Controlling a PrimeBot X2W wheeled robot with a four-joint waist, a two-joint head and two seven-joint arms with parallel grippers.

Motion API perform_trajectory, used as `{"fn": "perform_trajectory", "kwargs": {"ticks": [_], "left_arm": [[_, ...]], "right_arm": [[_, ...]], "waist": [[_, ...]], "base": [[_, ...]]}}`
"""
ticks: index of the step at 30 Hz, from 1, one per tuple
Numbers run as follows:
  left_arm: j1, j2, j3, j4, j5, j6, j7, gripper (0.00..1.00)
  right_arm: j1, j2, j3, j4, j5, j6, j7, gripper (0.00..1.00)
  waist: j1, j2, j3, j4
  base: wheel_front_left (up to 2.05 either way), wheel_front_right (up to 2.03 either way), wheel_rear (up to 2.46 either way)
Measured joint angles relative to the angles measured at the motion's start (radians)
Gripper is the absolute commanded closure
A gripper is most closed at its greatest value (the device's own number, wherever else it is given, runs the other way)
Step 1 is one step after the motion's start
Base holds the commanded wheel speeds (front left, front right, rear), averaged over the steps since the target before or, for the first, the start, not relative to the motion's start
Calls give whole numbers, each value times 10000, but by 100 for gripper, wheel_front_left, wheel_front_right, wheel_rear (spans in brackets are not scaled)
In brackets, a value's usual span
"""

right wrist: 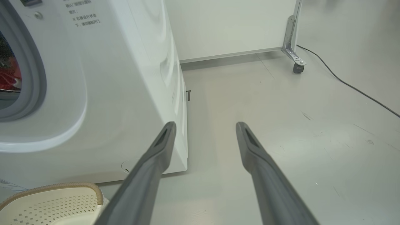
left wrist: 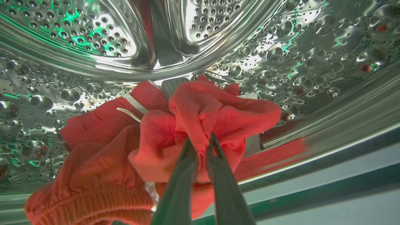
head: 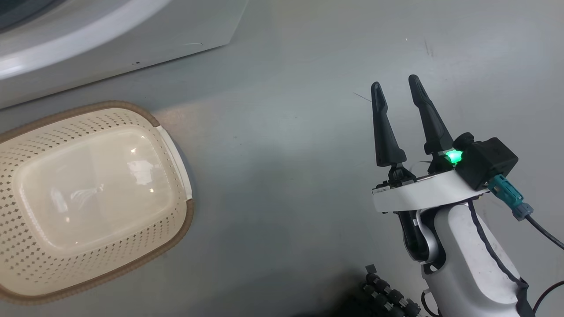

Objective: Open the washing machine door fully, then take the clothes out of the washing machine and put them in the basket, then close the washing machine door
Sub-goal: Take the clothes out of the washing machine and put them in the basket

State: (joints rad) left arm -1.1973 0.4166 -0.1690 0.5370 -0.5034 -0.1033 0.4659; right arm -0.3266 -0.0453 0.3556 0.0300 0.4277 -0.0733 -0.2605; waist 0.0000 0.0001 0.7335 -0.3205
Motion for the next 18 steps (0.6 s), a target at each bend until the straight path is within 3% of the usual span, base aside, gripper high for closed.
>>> {"fn": "perform_trajectory", "kwargs": {"ticks": [18], "left_arm": [[2079, -943, 84, -1068, 313, -2, -3730, 100]], "right_arm": [[34, -6, -504, 203, -732, 6, 0, 0]], "waist": [[0, 0, -556, 775]], "base": [[0, 0, 0]]}}
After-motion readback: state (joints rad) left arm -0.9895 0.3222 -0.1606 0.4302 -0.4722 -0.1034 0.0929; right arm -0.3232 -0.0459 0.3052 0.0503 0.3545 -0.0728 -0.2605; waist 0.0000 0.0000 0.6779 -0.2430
